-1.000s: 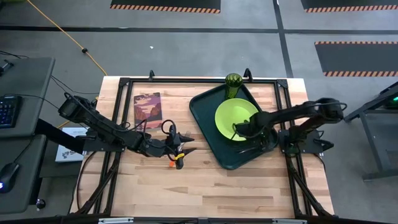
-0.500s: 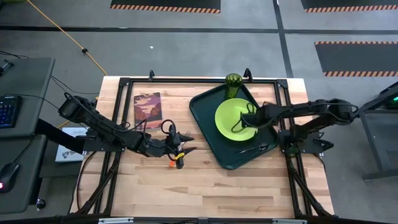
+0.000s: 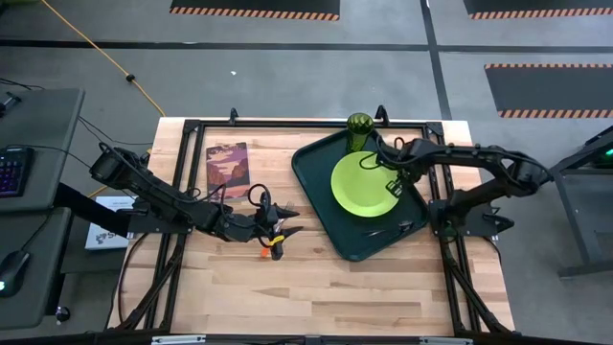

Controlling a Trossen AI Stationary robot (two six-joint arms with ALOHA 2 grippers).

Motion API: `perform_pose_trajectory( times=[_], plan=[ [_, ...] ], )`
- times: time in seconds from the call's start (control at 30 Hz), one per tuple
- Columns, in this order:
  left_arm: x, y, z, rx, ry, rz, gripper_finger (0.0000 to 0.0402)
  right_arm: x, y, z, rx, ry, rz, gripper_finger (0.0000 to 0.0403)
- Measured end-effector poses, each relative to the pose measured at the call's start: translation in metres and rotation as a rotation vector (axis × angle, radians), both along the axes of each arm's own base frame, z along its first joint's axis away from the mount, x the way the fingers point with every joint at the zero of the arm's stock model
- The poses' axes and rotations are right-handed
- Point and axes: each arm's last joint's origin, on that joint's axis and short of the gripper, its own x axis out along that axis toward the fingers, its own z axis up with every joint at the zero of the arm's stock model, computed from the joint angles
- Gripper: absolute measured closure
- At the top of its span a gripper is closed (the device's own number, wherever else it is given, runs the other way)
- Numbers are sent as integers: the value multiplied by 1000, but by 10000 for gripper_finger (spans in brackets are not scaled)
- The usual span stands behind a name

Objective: Pick and place plate/cup/fork/spoon on tray

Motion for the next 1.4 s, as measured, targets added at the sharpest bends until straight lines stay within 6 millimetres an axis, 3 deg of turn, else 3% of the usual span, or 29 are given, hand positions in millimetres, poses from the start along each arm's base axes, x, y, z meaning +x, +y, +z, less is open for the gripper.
perform_pose_trajectory(
  times=[0.43,0.9,1.03,1.17,1.4],
  plan=[
    [0,0,0,0,0,0,222,14,-11,-23,18,-5,-19,403],
    [0,0,-1,12,10,-3,222,27,-16,-21,7,-133,18,403],
    [0,0,-1,22,15,-5,222,27,-17,-8,-20,-125,40,403],
    [0,0,-1,30,20,-7,222,24,-15,18,-79,-200,44,403],
    [-14,6,0,-44,102,64,222,15,9,54,-189,-545,90,403]
  ],
)
